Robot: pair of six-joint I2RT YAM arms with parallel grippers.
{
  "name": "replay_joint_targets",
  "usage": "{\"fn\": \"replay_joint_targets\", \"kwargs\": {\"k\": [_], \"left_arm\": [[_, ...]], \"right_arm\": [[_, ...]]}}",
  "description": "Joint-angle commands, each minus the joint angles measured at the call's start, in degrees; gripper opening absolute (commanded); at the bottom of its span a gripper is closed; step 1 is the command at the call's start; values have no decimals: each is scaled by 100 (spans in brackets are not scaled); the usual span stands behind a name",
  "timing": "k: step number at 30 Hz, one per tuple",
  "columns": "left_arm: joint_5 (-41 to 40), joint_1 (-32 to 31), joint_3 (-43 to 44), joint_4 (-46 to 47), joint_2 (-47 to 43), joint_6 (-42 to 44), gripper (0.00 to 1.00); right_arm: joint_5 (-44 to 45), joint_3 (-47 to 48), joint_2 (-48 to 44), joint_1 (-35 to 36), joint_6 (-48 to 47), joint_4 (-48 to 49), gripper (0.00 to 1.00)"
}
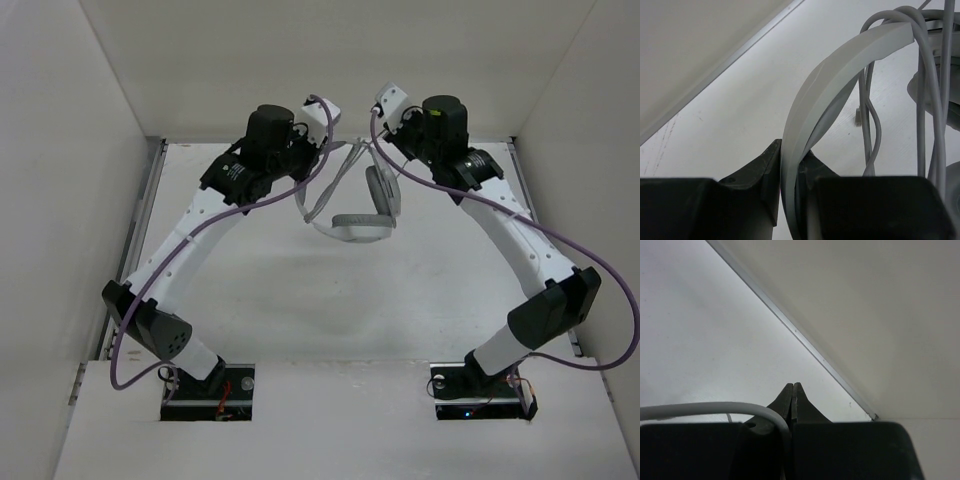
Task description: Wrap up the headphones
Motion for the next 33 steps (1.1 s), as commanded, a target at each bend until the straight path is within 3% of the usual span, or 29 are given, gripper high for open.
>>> {"fn": "replay_joint_targets", "kwargs": {"k": [1, 11, 17, 19, 25, 29, 33], "left_arm": [[499, -65, 488, 78, -449, -340, 0], [1396, -311, 1498, -63, -247, -823, 0], [1905, -408, 2666, -45, 192, -1543, 0], [2020, -461, 3106, -28, 385, -1745, 0], [2257, -496, 4030, 103, 886, -2167, 0], [2258, -321, 4504, 393, 1168, -2563, 1], [2187, -66, 4900, 561, 1405, -2748, 1]], "right_arm": [[-112, 61, 13, -336, 580, 560, 2], [-1166, 88, 49, -592, 1555, 525, 5], [-3343, 44, 119, -864, 3258, 673, 5], [-4214, -166, 119, -908, 4137, 1102, 5], [-5736, -1211, 31, -584, 6623, 3182, 12], [-6071, -1994, 14, -232, 8268, 4959, 17], [-6045, -2706, -30, 128, 9280, 6270, 22]]}}
